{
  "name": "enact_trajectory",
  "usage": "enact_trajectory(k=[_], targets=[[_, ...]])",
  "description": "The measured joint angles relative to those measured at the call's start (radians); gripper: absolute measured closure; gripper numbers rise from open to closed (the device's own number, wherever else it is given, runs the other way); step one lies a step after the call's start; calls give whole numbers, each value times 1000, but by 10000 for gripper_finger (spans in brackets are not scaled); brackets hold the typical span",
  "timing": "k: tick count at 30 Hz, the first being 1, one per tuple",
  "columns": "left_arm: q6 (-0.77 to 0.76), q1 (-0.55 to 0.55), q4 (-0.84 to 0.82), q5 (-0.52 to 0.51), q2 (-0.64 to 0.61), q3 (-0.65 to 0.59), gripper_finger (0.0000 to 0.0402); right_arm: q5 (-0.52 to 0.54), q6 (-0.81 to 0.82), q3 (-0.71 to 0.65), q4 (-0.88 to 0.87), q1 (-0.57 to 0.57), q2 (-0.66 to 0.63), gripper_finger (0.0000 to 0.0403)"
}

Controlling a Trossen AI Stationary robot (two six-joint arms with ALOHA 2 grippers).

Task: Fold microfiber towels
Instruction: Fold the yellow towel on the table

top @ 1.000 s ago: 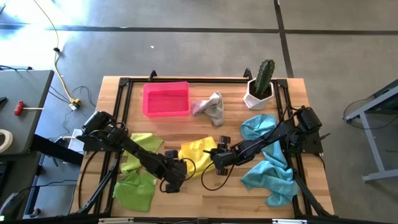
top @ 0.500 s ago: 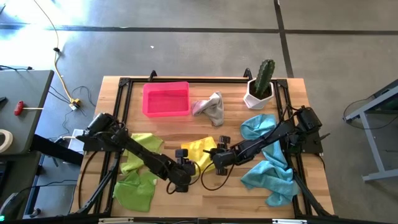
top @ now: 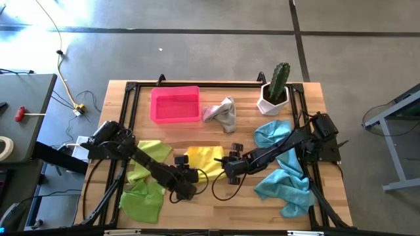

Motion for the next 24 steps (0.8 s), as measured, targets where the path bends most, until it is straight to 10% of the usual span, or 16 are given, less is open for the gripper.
enact_trajectory(k=[24], targets=[[73,-35,22,61,-28,153,245,-40,-230,24,204,70,13,231]])
